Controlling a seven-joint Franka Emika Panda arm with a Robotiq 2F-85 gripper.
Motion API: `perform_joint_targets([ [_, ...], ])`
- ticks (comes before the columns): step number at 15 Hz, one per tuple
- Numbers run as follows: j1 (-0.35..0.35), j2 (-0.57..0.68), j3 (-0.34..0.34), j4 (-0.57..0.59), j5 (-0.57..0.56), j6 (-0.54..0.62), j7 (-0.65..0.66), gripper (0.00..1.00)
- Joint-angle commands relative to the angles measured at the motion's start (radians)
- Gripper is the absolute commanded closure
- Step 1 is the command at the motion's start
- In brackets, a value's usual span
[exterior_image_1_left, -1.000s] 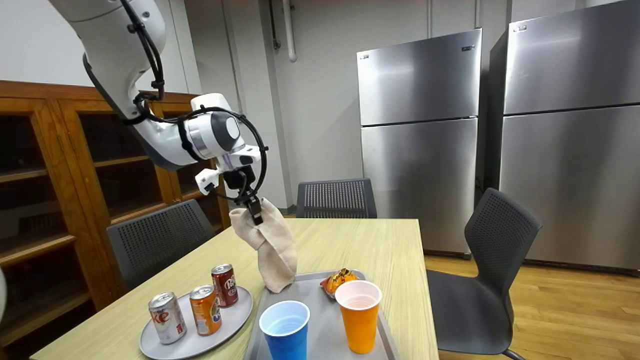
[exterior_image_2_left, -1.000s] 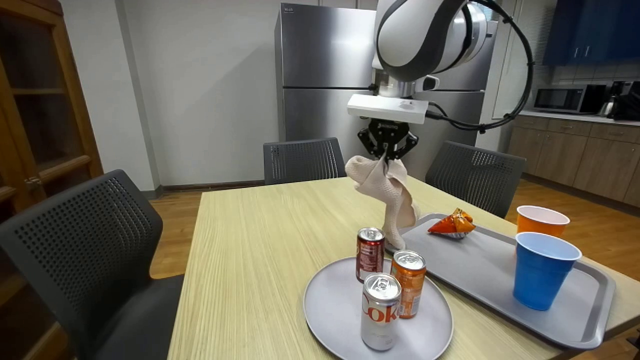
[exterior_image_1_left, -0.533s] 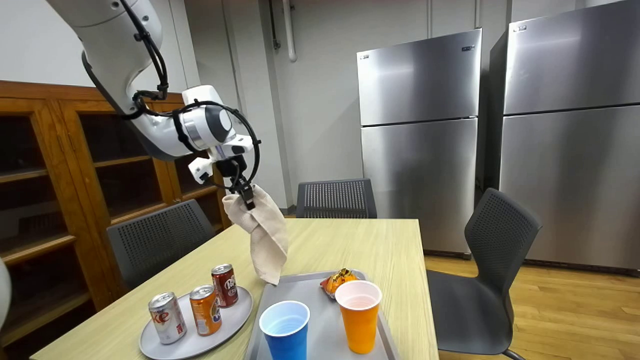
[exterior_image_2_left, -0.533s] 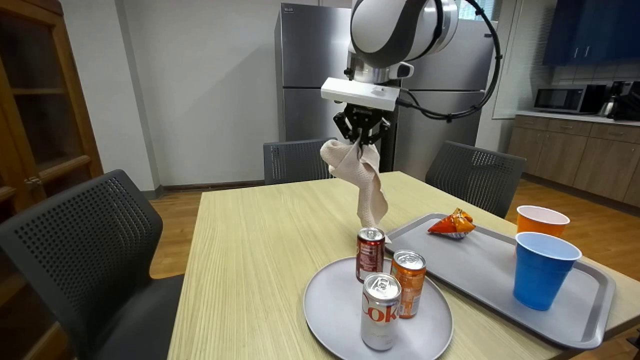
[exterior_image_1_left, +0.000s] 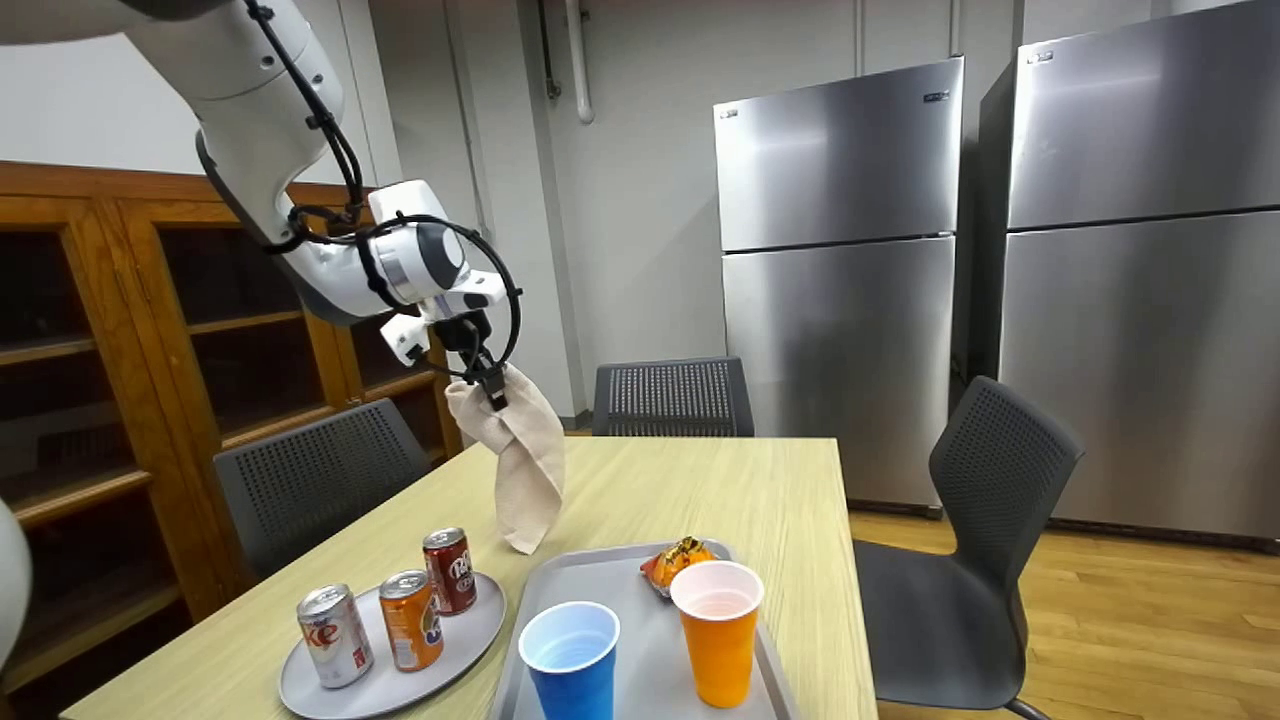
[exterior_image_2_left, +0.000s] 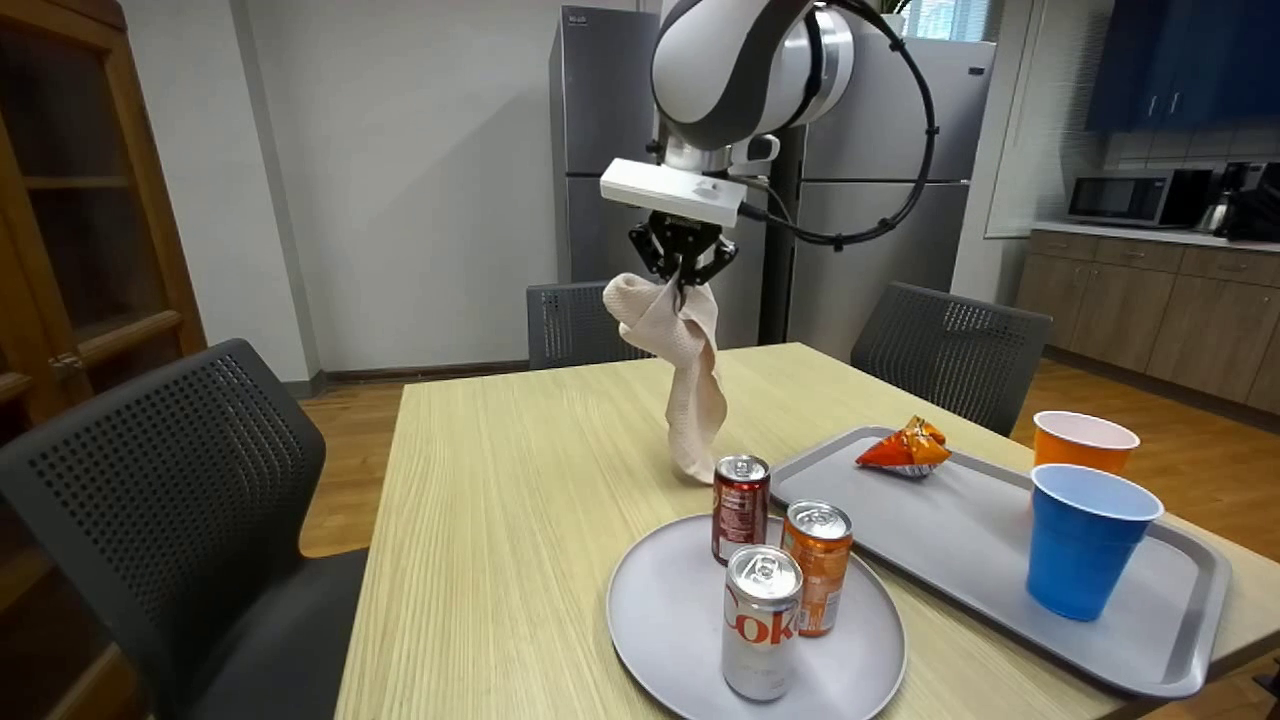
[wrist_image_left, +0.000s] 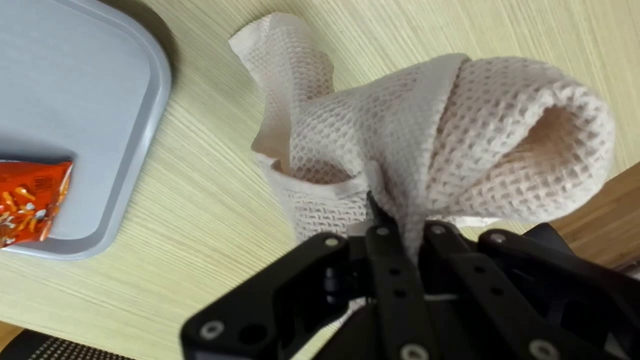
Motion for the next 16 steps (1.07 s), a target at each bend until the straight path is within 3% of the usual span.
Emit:
perform_joint_targets([
  [1,0.029,0.071,-0.021,0.101,0.006,-0.02,0.02,0.98],
  [16,0.071,0.24,-0.075,0.146,0.013,-0.026,0.019,0.98],
])
